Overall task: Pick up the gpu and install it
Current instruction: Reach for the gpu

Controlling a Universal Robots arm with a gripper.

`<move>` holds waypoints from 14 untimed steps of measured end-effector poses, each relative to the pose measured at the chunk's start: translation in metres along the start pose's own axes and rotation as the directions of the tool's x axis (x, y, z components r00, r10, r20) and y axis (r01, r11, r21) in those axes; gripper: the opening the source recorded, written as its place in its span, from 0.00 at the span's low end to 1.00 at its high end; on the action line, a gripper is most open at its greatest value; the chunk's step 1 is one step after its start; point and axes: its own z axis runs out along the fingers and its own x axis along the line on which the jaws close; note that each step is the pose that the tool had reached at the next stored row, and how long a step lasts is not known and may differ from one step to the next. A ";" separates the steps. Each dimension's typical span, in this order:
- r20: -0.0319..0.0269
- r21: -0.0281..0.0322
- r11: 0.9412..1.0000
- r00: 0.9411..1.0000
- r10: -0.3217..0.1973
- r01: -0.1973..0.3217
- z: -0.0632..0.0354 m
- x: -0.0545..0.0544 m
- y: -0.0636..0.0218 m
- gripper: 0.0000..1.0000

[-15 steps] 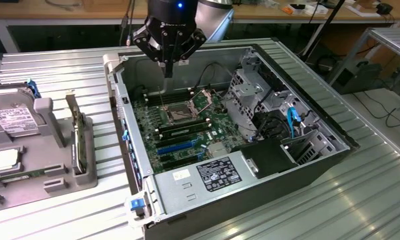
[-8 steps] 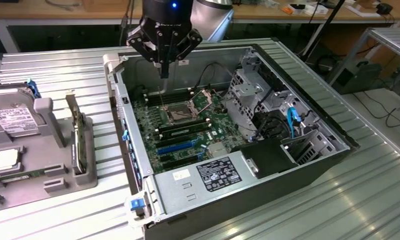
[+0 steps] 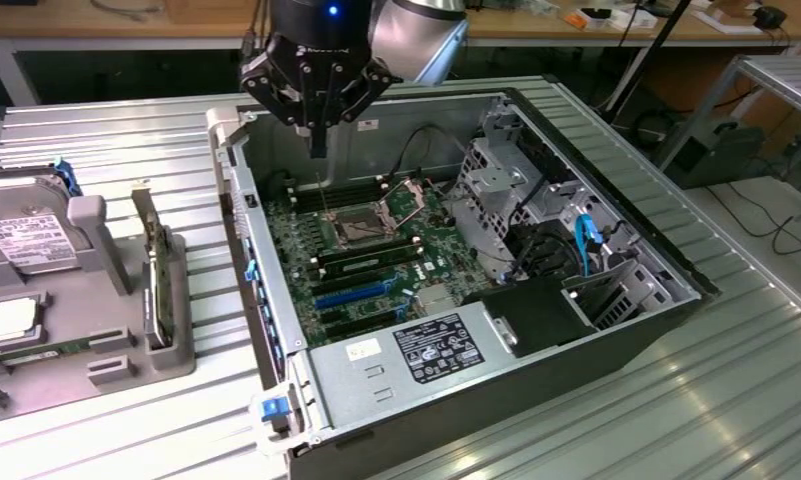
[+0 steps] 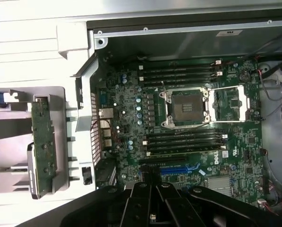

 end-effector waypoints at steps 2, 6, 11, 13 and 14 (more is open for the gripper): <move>0.000 0.000 1.000 1.000 0.000 0.000 -0.0001 0.005 -0.0004 0.11; 0.000 0.000 1.000 1.000 0.000 0.000 -0.0001 0.014 -0.0010 0.11; 0.000 0.000 1.000 1.000 0.000 0.000 -0.0002 0.023 -0.0018 0.11; 0.000 0.000 1.000 1.000 0.000 0.000 -0.0002 0.028 -0.0021 0.11; 0.000 0.000 1.000 1.000 0.000 0.000 -0.0002 0.030 -0.0023 0.11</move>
